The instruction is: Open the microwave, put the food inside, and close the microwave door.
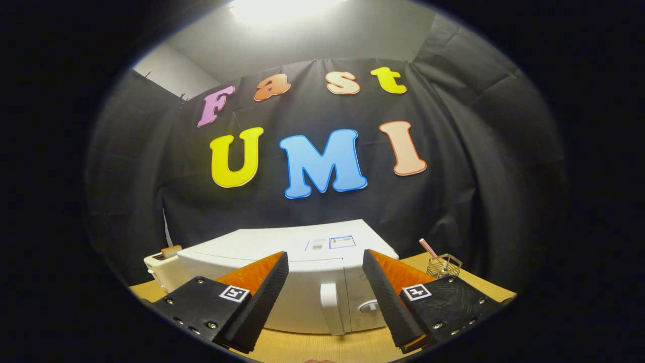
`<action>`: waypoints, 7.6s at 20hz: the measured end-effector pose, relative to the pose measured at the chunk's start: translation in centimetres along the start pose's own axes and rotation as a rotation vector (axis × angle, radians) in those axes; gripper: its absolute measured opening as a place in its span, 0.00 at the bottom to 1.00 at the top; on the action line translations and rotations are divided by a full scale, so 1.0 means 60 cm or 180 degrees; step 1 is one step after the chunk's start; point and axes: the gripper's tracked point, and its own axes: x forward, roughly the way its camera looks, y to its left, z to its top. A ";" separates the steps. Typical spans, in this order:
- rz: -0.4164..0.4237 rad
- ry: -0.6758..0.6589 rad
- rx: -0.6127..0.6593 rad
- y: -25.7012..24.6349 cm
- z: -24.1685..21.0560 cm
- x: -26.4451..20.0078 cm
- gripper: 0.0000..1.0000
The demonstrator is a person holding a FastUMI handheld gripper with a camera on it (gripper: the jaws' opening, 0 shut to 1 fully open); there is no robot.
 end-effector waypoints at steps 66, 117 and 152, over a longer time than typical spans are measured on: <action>0.2494 0.2045 -0.0868 0.486 -0.211 -0.476 0.58; 0.0287 0.3010 0.2000 -0.093 -0.237 -0.352 0.14; -0.0667 0.0743 0.4590 0.172 -0.284 0.208 0.14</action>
